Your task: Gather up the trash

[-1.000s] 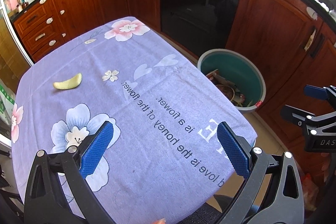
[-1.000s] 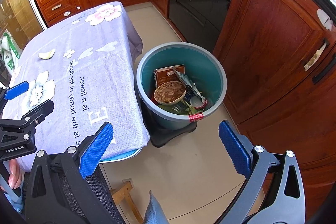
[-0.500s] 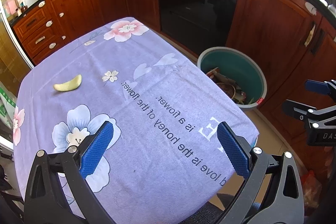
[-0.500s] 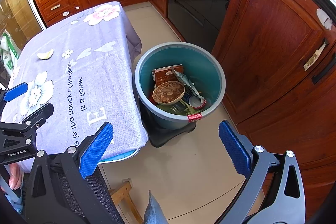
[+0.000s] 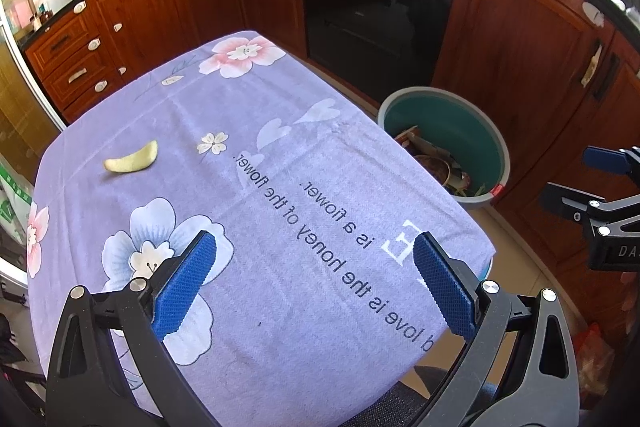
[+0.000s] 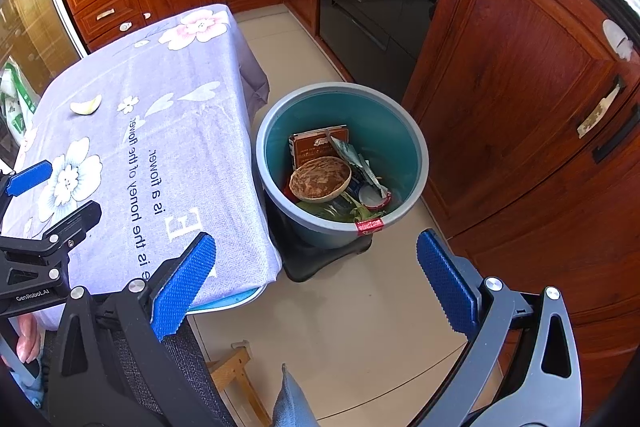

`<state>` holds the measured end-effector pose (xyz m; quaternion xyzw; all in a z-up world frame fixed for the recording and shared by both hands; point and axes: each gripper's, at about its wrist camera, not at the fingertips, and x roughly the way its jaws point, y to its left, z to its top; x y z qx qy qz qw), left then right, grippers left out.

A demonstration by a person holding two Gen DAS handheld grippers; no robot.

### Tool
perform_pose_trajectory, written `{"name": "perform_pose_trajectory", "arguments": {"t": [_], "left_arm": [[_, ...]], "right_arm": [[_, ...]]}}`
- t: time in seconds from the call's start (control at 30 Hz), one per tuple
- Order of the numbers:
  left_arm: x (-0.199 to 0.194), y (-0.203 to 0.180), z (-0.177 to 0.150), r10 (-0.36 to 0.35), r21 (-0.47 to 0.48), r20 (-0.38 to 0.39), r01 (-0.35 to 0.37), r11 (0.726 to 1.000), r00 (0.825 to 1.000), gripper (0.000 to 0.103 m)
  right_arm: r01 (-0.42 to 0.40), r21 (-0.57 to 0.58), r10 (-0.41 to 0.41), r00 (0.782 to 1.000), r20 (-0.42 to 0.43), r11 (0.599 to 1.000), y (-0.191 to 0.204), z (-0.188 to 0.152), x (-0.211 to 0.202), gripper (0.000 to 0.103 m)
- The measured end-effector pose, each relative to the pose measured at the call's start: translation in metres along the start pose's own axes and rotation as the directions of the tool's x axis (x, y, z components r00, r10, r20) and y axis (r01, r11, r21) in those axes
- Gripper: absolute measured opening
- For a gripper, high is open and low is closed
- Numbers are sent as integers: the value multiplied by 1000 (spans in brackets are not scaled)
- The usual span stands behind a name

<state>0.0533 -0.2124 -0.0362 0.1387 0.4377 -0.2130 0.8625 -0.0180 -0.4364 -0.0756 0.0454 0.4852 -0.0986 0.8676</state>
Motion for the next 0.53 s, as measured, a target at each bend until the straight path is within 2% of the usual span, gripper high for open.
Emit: {"name": "perform_pose_trajectory", "arguments": {"t": [0.53], "left_arm": [[0, 8, 0, -4, -21, -18, 4, 1000, 1000, 99]], "right_arm": [[3, -19, -3, 1000, 6, 1000, 5, 9, -7, 97]]}}
